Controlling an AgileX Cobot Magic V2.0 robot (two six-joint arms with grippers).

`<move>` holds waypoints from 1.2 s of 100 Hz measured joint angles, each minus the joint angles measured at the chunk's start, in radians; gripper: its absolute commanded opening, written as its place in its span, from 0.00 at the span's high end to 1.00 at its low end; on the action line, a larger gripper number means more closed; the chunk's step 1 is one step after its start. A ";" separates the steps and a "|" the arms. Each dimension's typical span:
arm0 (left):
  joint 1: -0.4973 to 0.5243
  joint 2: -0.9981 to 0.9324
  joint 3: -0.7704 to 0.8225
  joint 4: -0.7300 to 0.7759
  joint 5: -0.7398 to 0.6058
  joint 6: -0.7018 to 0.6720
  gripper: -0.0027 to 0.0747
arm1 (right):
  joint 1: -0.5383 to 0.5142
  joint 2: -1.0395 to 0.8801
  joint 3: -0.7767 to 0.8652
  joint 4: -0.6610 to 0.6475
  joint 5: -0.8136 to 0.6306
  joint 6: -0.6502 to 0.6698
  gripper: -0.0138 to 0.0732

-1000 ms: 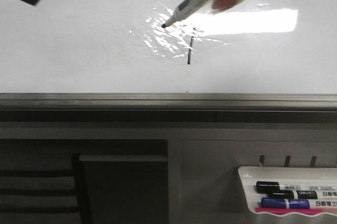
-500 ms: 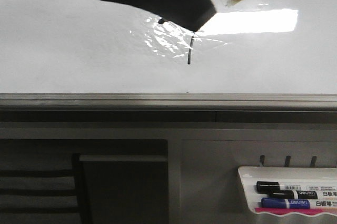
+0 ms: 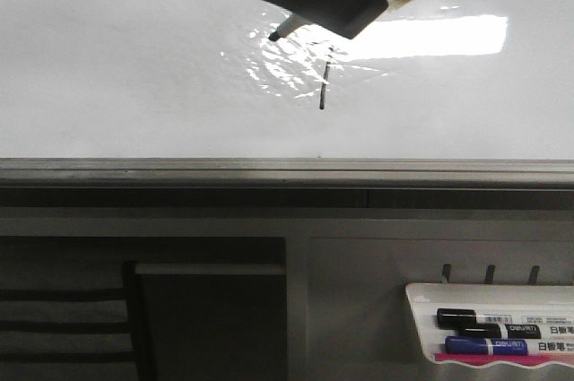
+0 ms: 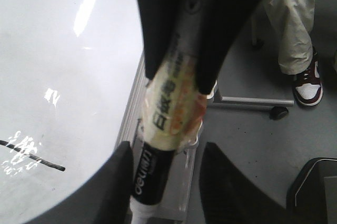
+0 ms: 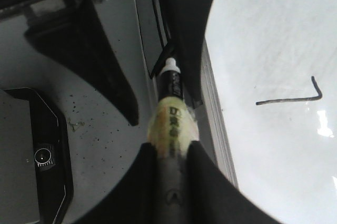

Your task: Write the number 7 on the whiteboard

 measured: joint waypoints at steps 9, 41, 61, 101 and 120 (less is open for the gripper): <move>0.000 0.000 0.000 0.000 -0.005 0.000 0.83 | 0.000 0.000 0.000 0.000 0.007 0.000 0.90; 0.000 0.000 0.000 0.019 -0.002 0.033 0.99 | 0.000 0.000 0.000 0.002 0.021 -0.004 0.89; -0.002 0.000 0.000 0.015 0.002 0.032 0.99 | 0.000 0.000 0.000 0.002 0.016 -0.006 0.55; 0.186 0.000 0.000 0.084 0.075 -0.262 0.99 | -0.139 -0.083 0.000 -0.086 0.011 0.170 0.44; 0.386 0.000 0.009 0.158 0.117 -0.471 0.99 | -0.195 -0.103 -0.002 -0.088 0.035 0.186 0.44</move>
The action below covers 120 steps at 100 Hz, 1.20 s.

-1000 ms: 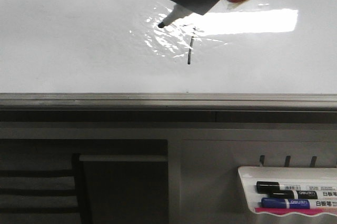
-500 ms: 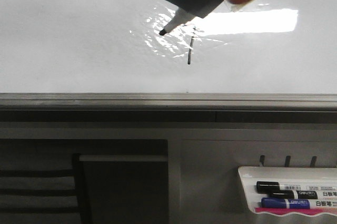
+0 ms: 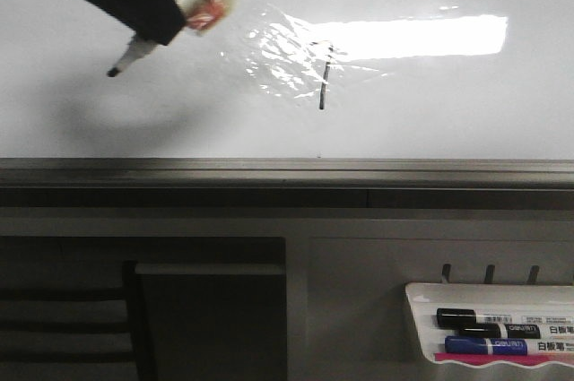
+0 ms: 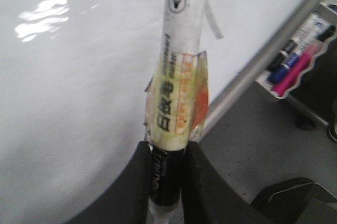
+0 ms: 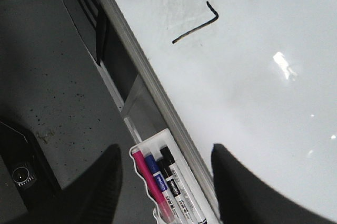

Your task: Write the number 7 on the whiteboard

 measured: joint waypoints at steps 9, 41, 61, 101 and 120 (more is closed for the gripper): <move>0.101 0.000 0.023 0.012 -0.003 -0.056 0.99 | -0.002 0.000 0.007 0.000 0.004 0.000 0.44; 0.329 0.002 0.150 -0.047 -0.209 -0.104 0.99 | -0.002 0.000 0.055 0.000 0.006 0.000 0.44; 0.331 0.002 0.181 -0.072 -0.272 -0.104 0.99 | -0.002 0.000 0.057 0.000 0.006 0.000 0.44; 0.332 0.002 0.181 -0.078 -0.274 -0.104 0.68 | -0.002 0.000 0.057 0.000 0.006 0.002 0.44; 0.334 -0.010 0.179 -0.078 -0.258 -0.104 0.55 | -0.002 0.000 0.047 -0.006 0.026 0.069 0.44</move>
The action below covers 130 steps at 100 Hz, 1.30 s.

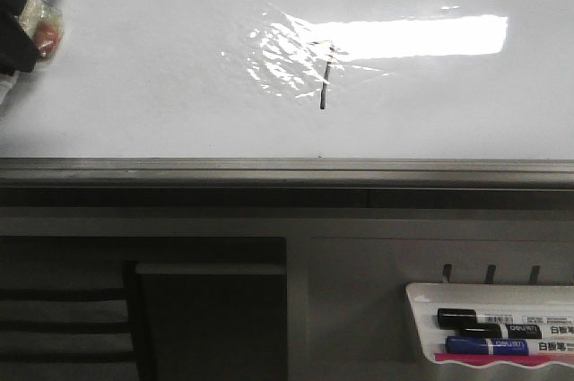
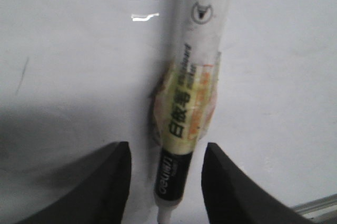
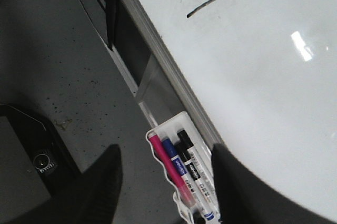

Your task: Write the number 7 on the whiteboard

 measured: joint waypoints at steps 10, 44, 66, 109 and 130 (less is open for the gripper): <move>0.000 -0.051 -0.013 0.012 0.062 0.000 0.57 | 0.000 -0.013 -0.029 -0.032 0.031 0.135 0.45; 0.000 -0.445 0.021 0.021 0.198 0.000 0.70 | -0.004 -0.203 0.047 -0.183 -0.040 0.612 0.45; 0.000 -0.712 0.202 0.025 0.126 0.000 0.79 | -0.004 -0.367 0.272 -0.188 -0.293 0.637 0.48; 0.000 -0.885 0.475 0.020 -0.133 0.000 0.99 | -0.004 -0.534 0.560 -0.188 -0.624 0.643 0.92; 0.000 -0.885 0.477 0.014 -0.147 0.000 0.99 | -0.004 -0.534 0.582 -0.188 -0.625 0.643 0.92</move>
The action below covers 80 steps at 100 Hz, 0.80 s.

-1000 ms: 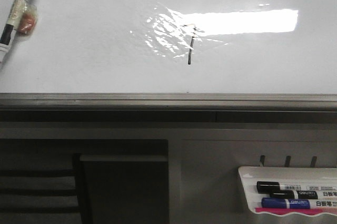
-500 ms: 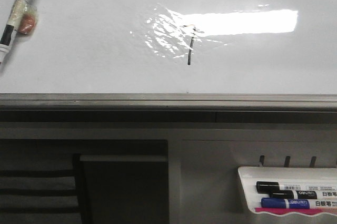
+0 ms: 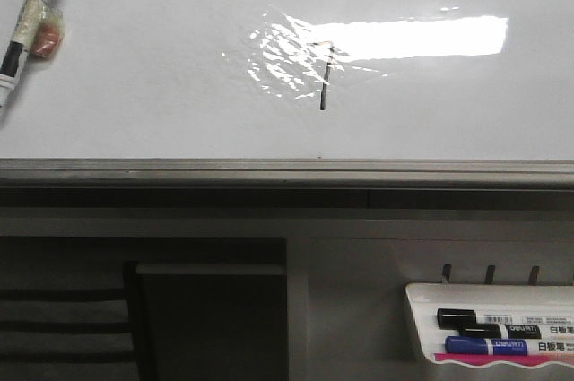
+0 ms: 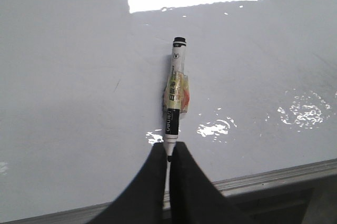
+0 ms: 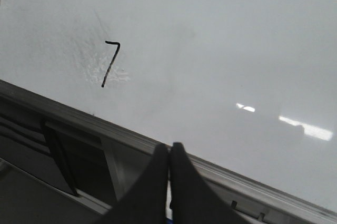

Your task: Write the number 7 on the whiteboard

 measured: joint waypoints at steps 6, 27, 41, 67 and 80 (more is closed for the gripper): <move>0.000 0.000 0.000 0.000 0.000 0.000 0.99 | 0.000 0.000 0.002 0.000 0.004 0.000 0.92; 0.000 0.000 0.000 0.000 0.000 0.000 0.99 | 0.000 0.000 0.002 0.000 0.004 0.000 0.92; 0.000 0.000 0.000 0.000 0.000 0.000 0.99 | 0.000 0.000 0.002 0.000 0.006 0.002 0.92; 0.005 -0.046 0.027 0.000 -0.004 0.000 0.99 | 0.000 0.000 0.002 0.000 0.006 0.002 0.92; 0.051 -0.168 0.112 0.004 -0.056 0.000 0.99 | 0.000 0.000 0.002 0.000 0.006 0.002 0.92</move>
